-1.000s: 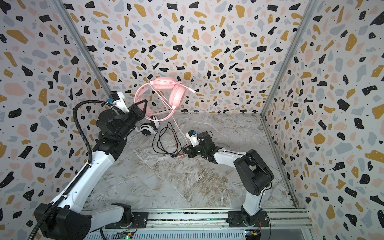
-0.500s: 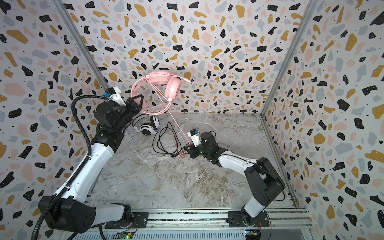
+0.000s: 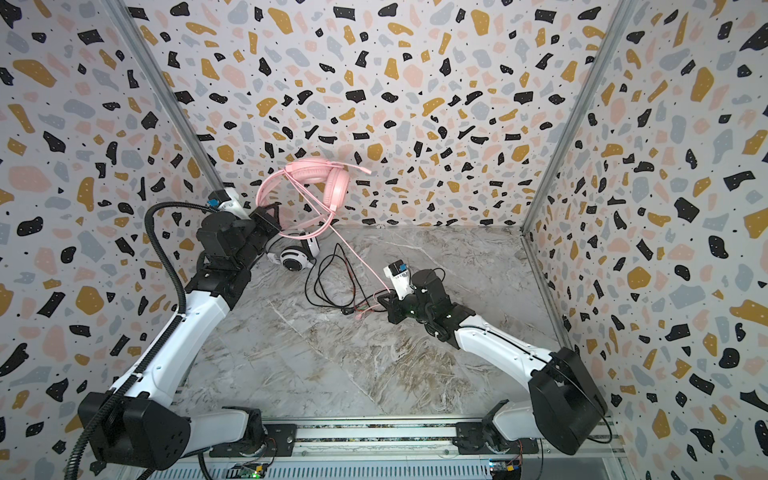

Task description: Wrap the headphones

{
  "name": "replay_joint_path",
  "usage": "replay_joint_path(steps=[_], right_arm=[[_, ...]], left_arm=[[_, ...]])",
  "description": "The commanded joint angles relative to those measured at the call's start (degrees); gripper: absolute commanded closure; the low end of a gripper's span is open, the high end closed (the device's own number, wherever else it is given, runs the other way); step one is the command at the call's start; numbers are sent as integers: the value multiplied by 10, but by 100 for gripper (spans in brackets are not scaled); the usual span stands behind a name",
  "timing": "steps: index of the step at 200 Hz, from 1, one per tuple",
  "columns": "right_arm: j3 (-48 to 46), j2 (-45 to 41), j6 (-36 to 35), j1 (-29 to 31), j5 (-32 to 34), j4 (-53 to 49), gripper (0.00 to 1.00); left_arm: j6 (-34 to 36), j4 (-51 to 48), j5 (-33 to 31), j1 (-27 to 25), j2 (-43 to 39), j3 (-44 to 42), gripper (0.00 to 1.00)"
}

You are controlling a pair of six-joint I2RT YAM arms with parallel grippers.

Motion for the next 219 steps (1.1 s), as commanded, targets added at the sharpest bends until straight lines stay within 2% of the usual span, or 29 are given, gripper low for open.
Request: replay_joint_path(steps=[1,11,24,68,109,219], right_arm=[[-10,-36,-14,-9,35,-69,98],[-16,-51,-11,-21,26,-68,98],[-18,-69,-9,-32,20,-71,98],[3,-108,-23,-37,54,-112,98],[19,-125,-23,-36,44,-128,98],[53,-157,-42,-32,74,-173,97]], left_arm=[[3,123,-11,8,-32,-9,100],[8,123,4,8,-33,-22,100],[13,113,-10,8,-39,-42,100],[66,84,-21,8,-69,-86,100],[93,36,-85,8,-106,-122,100],[132,-4,-96,-6,-78,-160,100]])
